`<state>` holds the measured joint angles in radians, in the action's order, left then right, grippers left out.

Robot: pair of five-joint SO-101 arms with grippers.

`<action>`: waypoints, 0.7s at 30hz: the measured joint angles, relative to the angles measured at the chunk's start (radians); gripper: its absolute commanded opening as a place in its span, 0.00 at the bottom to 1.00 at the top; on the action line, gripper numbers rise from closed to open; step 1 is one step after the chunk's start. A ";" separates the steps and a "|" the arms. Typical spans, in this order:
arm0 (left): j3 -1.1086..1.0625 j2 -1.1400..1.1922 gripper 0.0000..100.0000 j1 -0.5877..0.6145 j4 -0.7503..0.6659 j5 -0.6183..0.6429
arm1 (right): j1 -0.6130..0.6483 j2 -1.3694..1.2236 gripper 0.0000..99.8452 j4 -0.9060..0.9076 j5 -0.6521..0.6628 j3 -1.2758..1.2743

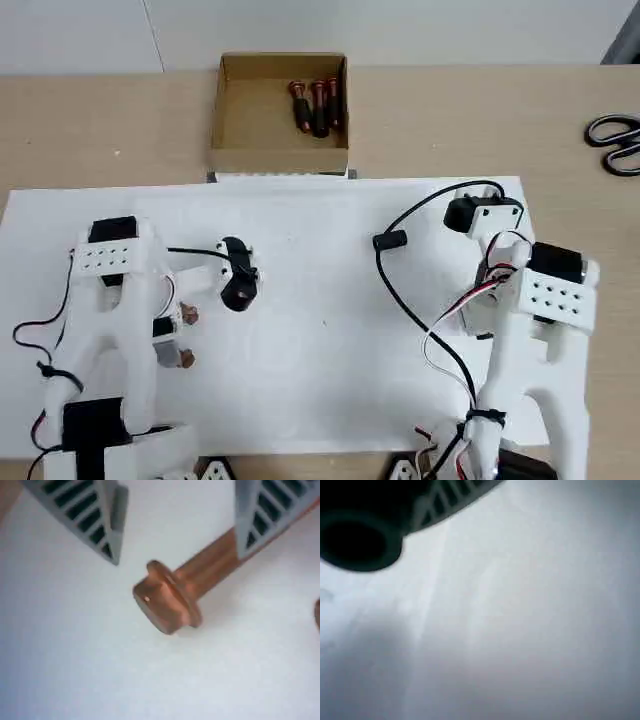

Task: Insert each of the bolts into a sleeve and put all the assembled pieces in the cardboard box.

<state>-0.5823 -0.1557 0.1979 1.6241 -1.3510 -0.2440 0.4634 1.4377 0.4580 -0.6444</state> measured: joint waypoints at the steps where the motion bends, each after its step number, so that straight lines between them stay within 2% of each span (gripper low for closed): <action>1: -0.008 0.000 0.15 0.000 0.000 0.000 | 0.000 0.000 0.00 0.000 0.000 0.000; 6: -0.049 0.000 0.15 0.000 -0.012 0.000 | 0.000 0.000 0.00 0.000 0.000 0.000; 16: -0.183 -0.002 0.15 0.014 -0.199 0.000 | 0.000 0.000 0.00 0.000 0.000 0.000; 21: -0.190 -0.003 0.10 0.014 -0.207 0.000 | 0.000 0.000 0.00 0.000 0.000 0.000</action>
<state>-0.7725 -0.1588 0.2117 1.4170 -1.3510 -0.2440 0.4634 1.4377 0.4580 -0.6444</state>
